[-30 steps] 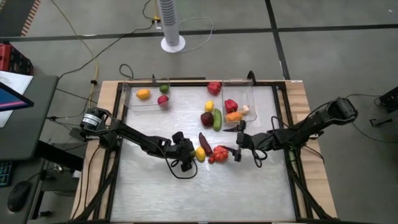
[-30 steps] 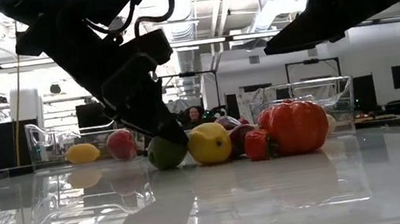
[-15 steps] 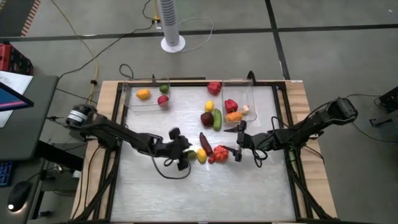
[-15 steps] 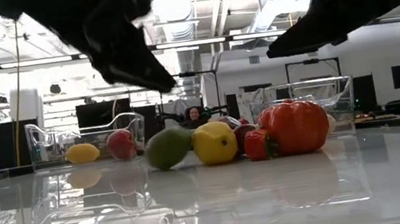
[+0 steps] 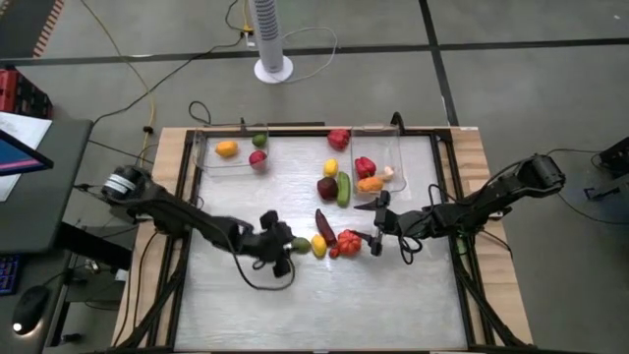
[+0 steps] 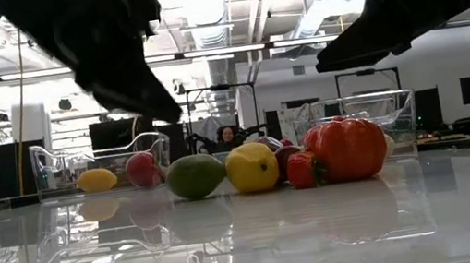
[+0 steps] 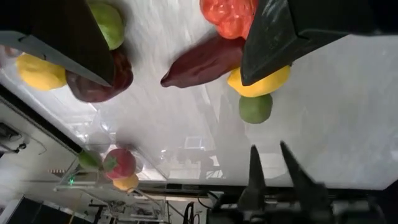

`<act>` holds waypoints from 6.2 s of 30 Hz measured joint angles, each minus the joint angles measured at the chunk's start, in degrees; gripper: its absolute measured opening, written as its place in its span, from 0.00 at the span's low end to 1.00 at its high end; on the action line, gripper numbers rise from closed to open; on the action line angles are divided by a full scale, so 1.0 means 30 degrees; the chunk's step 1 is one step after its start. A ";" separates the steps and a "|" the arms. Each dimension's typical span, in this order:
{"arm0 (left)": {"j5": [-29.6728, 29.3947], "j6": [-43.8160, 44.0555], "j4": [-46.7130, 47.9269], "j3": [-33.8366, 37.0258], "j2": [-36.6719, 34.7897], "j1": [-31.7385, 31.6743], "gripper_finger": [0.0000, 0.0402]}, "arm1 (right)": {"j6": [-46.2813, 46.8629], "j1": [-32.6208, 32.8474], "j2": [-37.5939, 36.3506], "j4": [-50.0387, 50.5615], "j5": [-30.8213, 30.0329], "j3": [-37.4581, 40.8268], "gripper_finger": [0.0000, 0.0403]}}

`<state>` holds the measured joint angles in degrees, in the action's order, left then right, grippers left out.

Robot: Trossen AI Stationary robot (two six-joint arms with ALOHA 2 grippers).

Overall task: Sort produce into baskets
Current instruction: Put the green lime into the left transparent bin, then put the bottom yellow lemon into the left transparent bin, then put the dark red apple into the left transparent bin

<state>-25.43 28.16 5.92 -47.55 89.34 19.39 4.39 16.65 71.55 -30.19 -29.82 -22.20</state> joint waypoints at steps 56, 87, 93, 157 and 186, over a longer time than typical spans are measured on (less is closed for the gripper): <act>-1.1429 -0.2243 1.1715 -0.3694 -0.5148 -0.3340 0.44 | 0.0406 0.0405 0.0007 0.0499 -0.0045 -0.0007 0.92; 0.4555 -0.6603 0.5084 -0.3694 -0.2350 -0.8586 0.73 | 0.0537 0.0014 0.0007 0.0493 -0.0015 -0.0007 0.92; 0.4257 -0.8187 0.2327 -0.4160 0.2075 -0.5186 0.73 | 0.0559 0.0222 0.0007 0.0496 -0.0007 -0.0007 0.92; -1.0829 -0.6651 1.0549 -0.2013 -0.5550 -1.0527 0.47 | 0.0704 0.0186 0.0007 0.0828 -0.0007 -0.0007 0.92; 0.1767 -0.6759 0.3349 -0.1472 -0.4747 -0.9636 0.69 | 0.0683 0.0062 0.0007 0.0699 -0.0007 -0.0007 0.92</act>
<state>-20.13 7.88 15.97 -51.97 75.10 -9.52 6.44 16.84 71.57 -28.09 -29.85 -22.22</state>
